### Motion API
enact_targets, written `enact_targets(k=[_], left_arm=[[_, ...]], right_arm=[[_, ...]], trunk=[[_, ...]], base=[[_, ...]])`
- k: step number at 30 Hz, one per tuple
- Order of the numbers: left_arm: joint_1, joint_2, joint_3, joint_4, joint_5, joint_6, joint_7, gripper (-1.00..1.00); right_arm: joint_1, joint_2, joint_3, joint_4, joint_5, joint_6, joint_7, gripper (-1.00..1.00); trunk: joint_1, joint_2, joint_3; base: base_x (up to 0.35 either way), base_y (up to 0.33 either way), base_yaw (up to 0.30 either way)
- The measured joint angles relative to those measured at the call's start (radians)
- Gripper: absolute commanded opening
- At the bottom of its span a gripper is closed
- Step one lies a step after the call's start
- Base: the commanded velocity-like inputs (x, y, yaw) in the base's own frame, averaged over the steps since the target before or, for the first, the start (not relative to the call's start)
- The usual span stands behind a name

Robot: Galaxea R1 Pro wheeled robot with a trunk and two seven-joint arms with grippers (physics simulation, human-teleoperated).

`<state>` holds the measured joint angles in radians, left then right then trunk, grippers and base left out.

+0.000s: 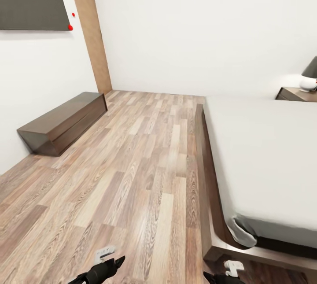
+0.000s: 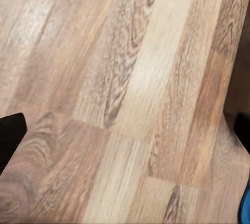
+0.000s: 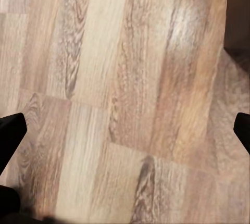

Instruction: In the bedroom, move the book from the bed onto either nightstand, and place the two sandals side by side next to the bed.

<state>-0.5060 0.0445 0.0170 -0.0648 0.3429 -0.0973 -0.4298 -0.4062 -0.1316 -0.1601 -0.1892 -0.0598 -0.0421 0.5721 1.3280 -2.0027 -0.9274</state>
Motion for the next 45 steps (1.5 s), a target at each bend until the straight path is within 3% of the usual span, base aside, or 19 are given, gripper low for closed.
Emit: enact_targets(k=[30,33,35,37,38,42,45], left_arm=[[0.0,0.002,0.0,-0.001,-0.003,-0.003,0.001,1.0],[0.0,0.0,-0.008,-0.003,-0.057,-0.004,0.002,1.0],[0.0,0.0,-0.018,-0.002,-0.115,-0.002,0.003,1.0],[0.0,-0.002,-0.028,0.0,-0.212,0.002,0.021,1.0],[0.0,-0.007,-0.029,0.007,-0.24,0.002,0.043,1.0],[-0.001,-0.023,-0.027,0.039,-0.276,0.002,0.152,1.0],[-0.001,-0.026,-0.026,0.044,-0.279,0.001,0.182,1.0]], right_arm=[[0.0,0.0,0.0,0.0,0.0,0.0,0.001,1.0],[0.0,0.0,0.0,-0.001,0.001,0.001,0.002,1.0],[0.0,0.0,0.001,-0.001,0.001,0.001,0.003,1.0],[0.0,0.0,0.001,-0.001,0.001,0.001,0.001,1.0],[0.0,-0.001,0.0,0.0,0.001,0.001,0.001,1.0],[0.0,-0.003,-0.001,-0.001,0.0,0.002,0.001,1.0],[0.0,-0.005,-0.001,-0.001,-0.004,0.002,0.002,1.0]], trunk=[[0.0,0.0,0.0],[0.0,0.0,-0.001],[0.0,0.0,-0.001],[0.0,0.0,-0.002],[0.0,0.0,-0.003],[0.0,0.0,-0.004],[0.0,0.0,-0.004]], base=[[0.0,0.0,0.293],[0.0,0.0,0.29],[0.0,0.0,0.289],[0.0,0.0,0.289],[0.0,0.0,0.289],[0.0,0.0,0.194],[0.0,0.0,0.046]])
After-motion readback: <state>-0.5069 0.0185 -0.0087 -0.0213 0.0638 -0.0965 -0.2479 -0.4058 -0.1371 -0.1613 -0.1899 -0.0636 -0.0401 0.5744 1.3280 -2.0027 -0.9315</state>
